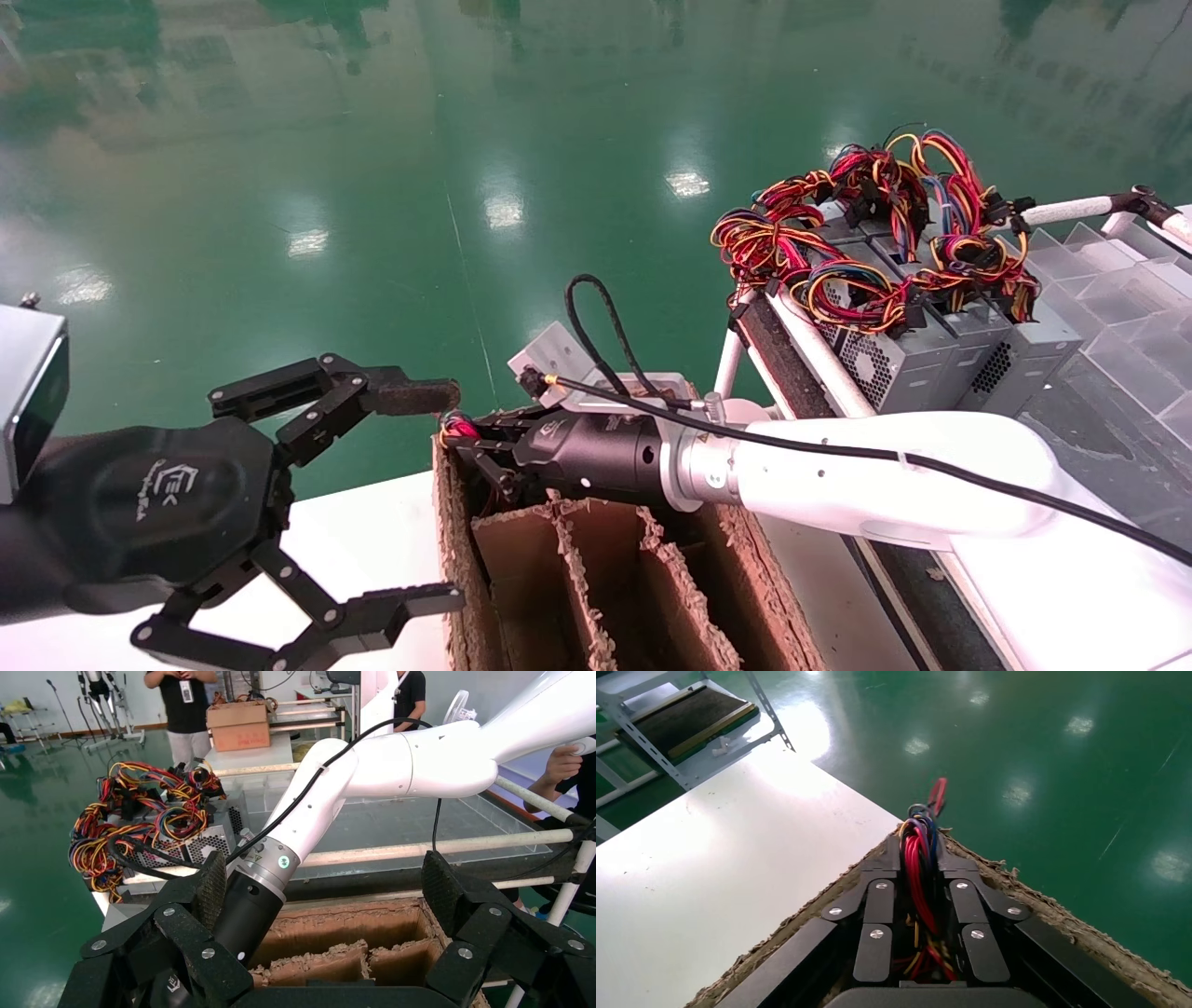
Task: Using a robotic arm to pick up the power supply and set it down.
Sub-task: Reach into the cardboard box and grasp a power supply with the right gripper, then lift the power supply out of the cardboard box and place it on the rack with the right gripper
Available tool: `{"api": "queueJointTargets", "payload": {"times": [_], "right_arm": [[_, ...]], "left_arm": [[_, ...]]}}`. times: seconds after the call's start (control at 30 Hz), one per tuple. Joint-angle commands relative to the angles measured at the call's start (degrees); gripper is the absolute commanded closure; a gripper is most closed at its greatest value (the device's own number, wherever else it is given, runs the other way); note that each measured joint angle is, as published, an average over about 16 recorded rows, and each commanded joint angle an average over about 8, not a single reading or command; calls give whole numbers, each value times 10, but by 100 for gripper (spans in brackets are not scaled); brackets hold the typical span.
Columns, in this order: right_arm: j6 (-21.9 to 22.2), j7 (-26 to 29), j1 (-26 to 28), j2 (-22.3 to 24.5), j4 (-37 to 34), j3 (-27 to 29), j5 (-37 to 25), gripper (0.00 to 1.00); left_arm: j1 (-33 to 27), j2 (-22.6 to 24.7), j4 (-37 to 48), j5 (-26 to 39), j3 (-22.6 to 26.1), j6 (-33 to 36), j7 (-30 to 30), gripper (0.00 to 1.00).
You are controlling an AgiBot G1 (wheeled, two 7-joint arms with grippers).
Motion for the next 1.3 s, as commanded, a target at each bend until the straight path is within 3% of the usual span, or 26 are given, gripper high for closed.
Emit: {"api": "queueJointTargets", "payload": {"times": [0.03, 0.4, 0.8, 1.3], "right_arm": [[0, -2, 0, -1, -4, 1, 1, 100], [2, -20, -12, 14, 4, 21, 29, 100], [-24, -34, -20, 75, 62, 76, 106, 100], [-45, -13, 1, 163, 141, 142, 174, 100]], "left_arm": [[0, 0, 0, 0, 0, 0, 0, 0], [0, 0, 0, 0, 0, 0, 0, 0], [0, 0, 0, -1, 1, 0, 0, 0], [0, -1, 0, -1, 1, -1, 1, 0]]}}
